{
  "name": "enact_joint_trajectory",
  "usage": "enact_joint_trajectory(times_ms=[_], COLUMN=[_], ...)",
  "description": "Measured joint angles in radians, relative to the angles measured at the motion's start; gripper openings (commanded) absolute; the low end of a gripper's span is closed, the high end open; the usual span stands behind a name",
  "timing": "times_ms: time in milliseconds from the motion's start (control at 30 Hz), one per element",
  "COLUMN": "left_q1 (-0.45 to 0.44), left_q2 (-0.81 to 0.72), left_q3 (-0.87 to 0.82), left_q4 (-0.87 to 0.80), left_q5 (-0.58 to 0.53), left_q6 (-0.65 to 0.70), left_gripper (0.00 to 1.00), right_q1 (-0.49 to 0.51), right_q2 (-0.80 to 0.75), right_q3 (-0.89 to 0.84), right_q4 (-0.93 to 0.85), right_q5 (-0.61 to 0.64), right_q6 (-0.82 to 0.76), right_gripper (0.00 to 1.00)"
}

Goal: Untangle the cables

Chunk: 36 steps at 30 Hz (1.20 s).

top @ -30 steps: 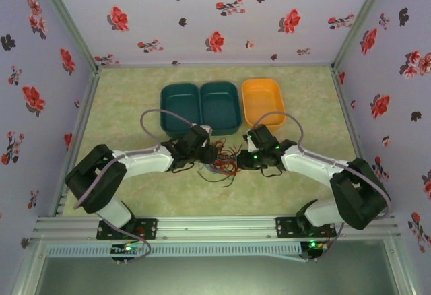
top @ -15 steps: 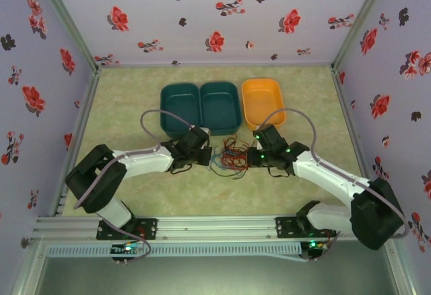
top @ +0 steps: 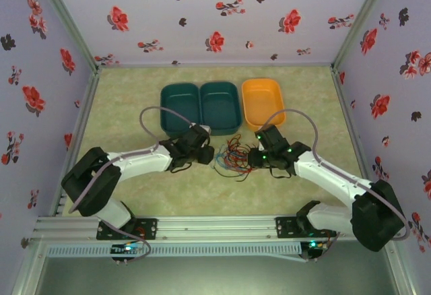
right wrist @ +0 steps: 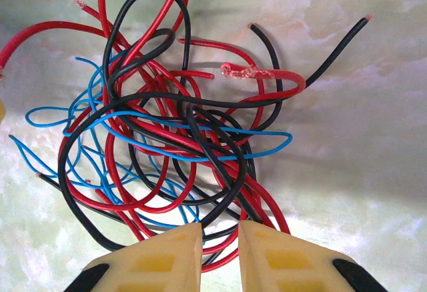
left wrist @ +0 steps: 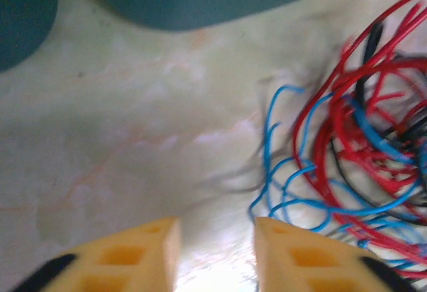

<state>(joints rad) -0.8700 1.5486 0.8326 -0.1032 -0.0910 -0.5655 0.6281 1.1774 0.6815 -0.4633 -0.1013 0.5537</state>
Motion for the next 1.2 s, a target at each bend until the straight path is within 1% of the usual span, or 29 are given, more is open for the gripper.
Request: enact_joint_trajectory(times_ms=[100,233,400,433,600,833,1100,1200], left_q1=[-0.005,-0.015,-0.054,-0.063,-0.091,-0.092,-0.092,-0.092], left_q2=[-0.002,0.007,0.087,0.103,0.167,0.211,0.248,0.253], left_q3=[0.040,0.090,0.180,0.192,0.214,0.224,0.236,0.236], left_q4=[0.019,0.050,0.076,0.078,0.089,0.099,0.133,0.140], left_q5=[-0.004,-0.009,-0.028,-0.031,-0.041,-0.049,-0.076,-0.090], left_q6=[0.002,0.009,0.057,0.063,0.101,0.125,0.126,0.122], left_gripper=[0.54,0.61,0.75,0.76,0.77,0.75,0.69,0.66], right_q1=[0.000,-0.012,-0.053,-0.059,-0.087,-0.087,-0.087,-0.087], right_q2=[0.000,-0.001,-0.025,-0.029,-0.032,0.006,0.068,0.095], right_q3=[0.002,0.022,0.039,0.039,0.049,0.080,0.093,0.109], right_q4=[-0.016,-0.060,-0.097,-0.101,-0.111,-0.103,-0.027,-0.005], right_q5=[0.001,0.020,0.028,0.027,0.027,0.064,0.107,0.122], right_q6=[0.000,0.000,0.000,0.000,0.013,0.040,0.076,0.079], right_gripper=[0.24,0.26,0.30,0.31,0.39,0.43,0.51,0.52])
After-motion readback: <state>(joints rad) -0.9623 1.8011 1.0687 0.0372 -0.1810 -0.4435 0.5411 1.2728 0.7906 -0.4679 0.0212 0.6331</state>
